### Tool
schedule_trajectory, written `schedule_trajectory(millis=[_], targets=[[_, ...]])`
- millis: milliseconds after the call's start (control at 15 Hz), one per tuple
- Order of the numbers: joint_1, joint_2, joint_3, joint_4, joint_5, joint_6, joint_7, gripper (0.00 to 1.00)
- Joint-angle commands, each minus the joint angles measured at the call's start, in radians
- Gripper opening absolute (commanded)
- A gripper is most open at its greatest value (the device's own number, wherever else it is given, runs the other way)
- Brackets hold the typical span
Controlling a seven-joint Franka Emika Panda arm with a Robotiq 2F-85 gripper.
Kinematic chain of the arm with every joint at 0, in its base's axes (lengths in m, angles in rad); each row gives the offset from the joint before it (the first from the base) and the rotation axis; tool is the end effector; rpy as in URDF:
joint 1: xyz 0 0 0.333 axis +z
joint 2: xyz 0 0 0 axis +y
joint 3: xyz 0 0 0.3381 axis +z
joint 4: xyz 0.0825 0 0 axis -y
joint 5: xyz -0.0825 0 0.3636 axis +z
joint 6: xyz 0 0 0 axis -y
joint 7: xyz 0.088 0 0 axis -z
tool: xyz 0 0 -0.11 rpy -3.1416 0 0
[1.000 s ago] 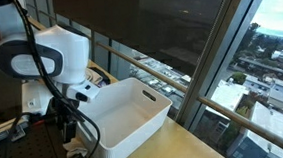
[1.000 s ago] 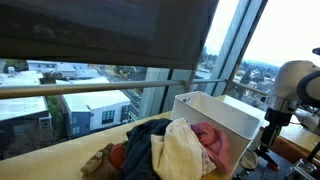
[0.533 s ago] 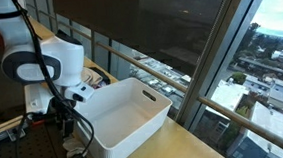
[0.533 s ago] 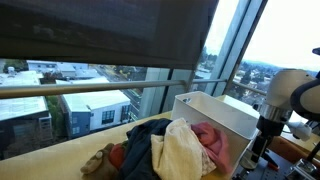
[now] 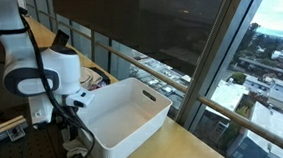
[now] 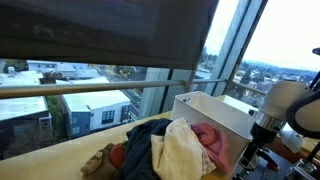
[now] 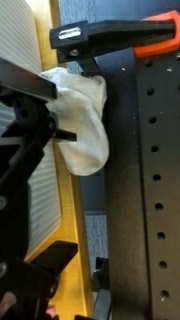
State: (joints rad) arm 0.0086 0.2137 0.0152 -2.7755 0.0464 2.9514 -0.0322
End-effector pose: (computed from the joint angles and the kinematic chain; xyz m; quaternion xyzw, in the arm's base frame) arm 0.3727 0.0062 0.1858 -0.9998 -0.0050 0.0189 0.0056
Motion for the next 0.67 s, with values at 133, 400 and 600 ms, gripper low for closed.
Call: schedule_trajectory(millis=[133, 400, 600], targets=[[0.012, 0.072, -0.013, -0.006, -0.030, 0.119, 0.017, 1.00], [0.039, 0.060, -0.066, -0.008, -0.072, 0.129, 0.028, 1.00], [0.090, 0.032, -0.169, -0.007, -0.141, 0.102, 0.060, 1.00]])
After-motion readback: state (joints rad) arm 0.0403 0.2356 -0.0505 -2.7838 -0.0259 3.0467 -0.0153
